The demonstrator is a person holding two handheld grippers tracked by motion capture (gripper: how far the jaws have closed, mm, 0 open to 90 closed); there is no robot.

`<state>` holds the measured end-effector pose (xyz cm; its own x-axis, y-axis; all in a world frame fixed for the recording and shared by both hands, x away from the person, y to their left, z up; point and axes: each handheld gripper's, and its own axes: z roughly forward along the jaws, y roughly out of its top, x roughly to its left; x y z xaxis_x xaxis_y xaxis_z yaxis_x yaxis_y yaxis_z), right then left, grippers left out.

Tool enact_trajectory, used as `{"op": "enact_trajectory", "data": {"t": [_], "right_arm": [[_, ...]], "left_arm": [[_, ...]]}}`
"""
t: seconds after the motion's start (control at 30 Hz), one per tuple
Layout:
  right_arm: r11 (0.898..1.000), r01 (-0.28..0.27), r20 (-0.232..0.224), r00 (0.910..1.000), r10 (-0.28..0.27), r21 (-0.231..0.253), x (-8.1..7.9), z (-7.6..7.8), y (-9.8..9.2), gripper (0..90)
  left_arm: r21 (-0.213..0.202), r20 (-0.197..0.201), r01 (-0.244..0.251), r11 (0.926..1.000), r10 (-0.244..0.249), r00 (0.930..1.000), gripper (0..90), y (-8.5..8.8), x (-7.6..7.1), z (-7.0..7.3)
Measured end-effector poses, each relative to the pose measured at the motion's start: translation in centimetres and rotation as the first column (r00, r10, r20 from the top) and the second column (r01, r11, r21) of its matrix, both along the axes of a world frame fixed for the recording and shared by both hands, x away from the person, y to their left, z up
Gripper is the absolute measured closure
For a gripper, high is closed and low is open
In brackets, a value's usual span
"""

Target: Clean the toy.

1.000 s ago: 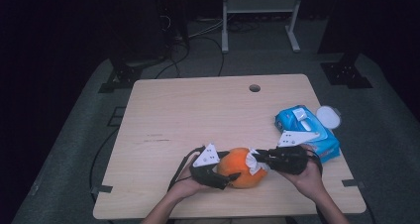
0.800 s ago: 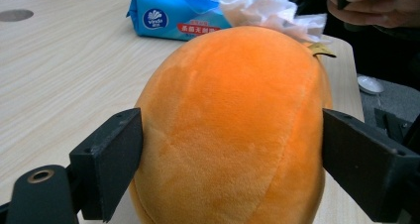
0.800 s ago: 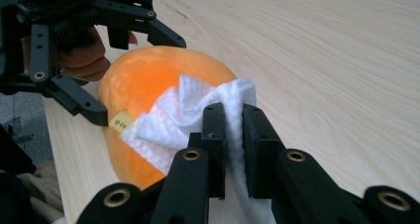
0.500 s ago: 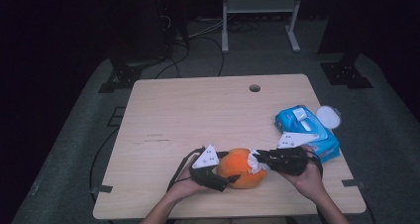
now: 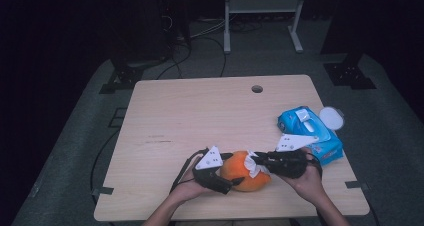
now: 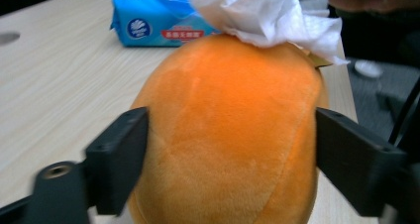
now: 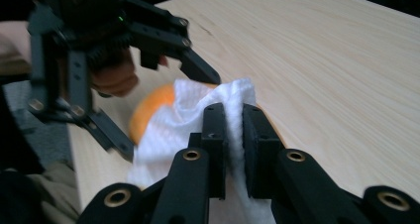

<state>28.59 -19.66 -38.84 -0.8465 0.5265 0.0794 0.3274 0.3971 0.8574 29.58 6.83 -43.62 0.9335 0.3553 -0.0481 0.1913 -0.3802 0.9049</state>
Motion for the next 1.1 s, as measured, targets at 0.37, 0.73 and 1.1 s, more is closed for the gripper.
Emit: {"op": "enact_trajectory", "data": {"t": [0.37,0.73,1.1], "right_arm": [[1.000,-0.010,0.015,0.9998,0.010,-0.006,-0.3,0.4,0.1,80.6],[0.999,-0.029,0.040,0.9988,0.030,-0.026,-1.0,1.2,0.7,80.7],[0.999,-0.036,0.013,0.9992,0.037,-0.021,-0.4,0.9,0.7,80.6]], "left_arm": [[-0.010,-0.013,-0.016,0.9998,0.016,0.9998,21.9,-0.3,-0.4,0.4],[-0.082,-0.083,-0.017,0.9965,0.010,0.9965,21.1,-1.3,-0.8,1.0],[-0.042,-0.185,-0.053,0.9977,0.044,0.9818,8.1,-1.3,0.2,-0.7]]}}
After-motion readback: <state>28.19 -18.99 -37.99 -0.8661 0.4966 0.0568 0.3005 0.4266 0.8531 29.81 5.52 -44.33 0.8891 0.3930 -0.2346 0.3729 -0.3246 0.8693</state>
